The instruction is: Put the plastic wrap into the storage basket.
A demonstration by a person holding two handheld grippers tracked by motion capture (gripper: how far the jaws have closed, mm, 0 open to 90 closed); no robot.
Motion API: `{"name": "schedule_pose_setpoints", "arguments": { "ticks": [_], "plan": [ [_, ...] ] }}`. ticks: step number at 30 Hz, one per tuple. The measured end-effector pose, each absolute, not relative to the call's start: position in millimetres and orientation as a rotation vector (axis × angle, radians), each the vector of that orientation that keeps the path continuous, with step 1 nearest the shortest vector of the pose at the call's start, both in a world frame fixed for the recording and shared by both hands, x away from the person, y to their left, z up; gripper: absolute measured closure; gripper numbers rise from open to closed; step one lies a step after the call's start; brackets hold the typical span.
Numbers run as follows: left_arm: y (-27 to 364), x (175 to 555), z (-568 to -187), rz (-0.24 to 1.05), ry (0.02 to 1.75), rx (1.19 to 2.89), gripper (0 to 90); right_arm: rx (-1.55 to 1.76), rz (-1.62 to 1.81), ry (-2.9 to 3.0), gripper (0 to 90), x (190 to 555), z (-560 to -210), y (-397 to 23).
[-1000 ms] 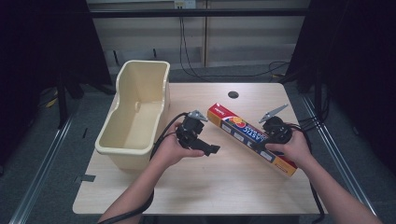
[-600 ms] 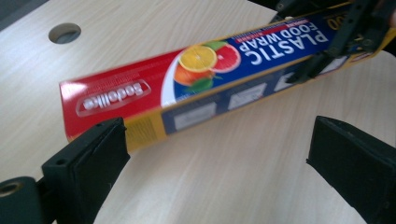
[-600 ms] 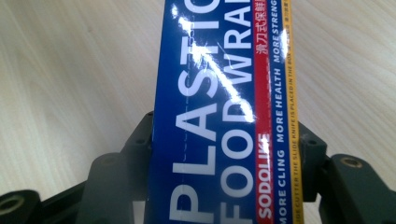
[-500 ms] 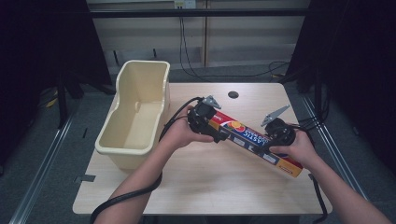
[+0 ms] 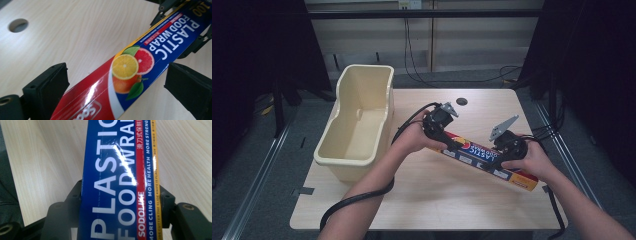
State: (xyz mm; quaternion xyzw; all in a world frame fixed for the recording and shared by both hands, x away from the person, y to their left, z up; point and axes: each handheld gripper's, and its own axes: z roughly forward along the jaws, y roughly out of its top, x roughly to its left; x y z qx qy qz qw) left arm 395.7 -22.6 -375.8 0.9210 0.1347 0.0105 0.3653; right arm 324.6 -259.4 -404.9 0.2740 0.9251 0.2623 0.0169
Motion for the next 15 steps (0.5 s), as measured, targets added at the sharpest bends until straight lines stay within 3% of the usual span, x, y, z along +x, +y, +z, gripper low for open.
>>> {"name": "schedule_pose_setpoints", "arguments": {
  "ticks": [15],
  "plan": [
    [-34.4, 389.8, -388.4, -0.057, 0.19, 2.43, 7.1, 0.684, 0.756, 2.928, 41.4, 327.9, -393.1, -249.1]
  ]
}}
